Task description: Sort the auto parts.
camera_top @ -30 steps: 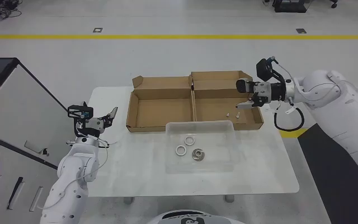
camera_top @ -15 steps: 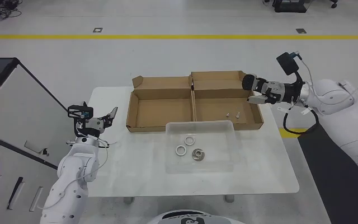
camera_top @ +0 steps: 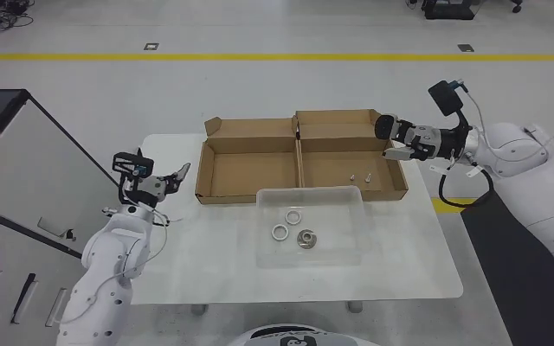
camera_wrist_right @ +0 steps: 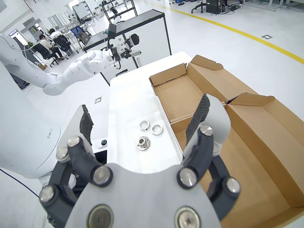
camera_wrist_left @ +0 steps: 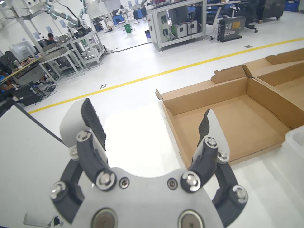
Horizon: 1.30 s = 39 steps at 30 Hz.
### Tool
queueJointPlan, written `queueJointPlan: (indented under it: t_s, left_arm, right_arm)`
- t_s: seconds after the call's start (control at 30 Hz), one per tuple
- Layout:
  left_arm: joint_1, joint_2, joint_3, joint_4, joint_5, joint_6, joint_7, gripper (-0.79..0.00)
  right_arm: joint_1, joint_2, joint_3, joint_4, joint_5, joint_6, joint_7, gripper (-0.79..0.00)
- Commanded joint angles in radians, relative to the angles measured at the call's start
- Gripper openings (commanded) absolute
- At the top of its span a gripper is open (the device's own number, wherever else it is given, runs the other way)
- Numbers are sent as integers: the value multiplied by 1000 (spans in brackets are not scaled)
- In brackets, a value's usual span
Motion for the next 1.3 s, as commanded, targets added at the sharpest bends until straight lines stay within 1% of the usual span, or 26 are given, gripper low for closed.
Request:
queueJointPlan:
  t_s: [0.0,0.13,0.23,0.33,0.47,0.63,0.8,0.9,1.07,1.27]
  left_arm:
    - [-17,2,13,-38,-11,-67,-91,0]
    - [-71,8,45,-84,-56,-197,-245,0]
    - [-136,11,91,-109,-48,-290,-351,0]
    - [-207,12,148,-109,-70,-365,-443,0]
    - [-304,10,228,-80,-140,-436,-572,0]
    - [-404,-4,352,-49,-310,-418,-735,0]
    - [-499,-21,494,-27,-355,-357,-877,0]
    - [-552,-31,562,-13,-389,-330,-950,0]
    - [-609,-44,639,16,-442,-295,-1019,0]
    - [-630,-53,710,47,-470,-266,-1059,0]
  right_arm:
    - [0,0,0,0,0,0,0,0]
    - [0,0,0,0,0,0,0,0]
    - [0,0,0,0,0,0,0,0]
    - [0,0,0,0,0,0,0,0]
    - [0,0,0,0,0,0,0,0]
    - [0,0,0,0,0,0,0,0]
    - [0,0,0,0,0,0,0,0]
    - [0,0,0,0,0,0,0,0]
    - [0,0,0,0,0,0,0,0]
    - [0,0,0,0,0,0,0,0]
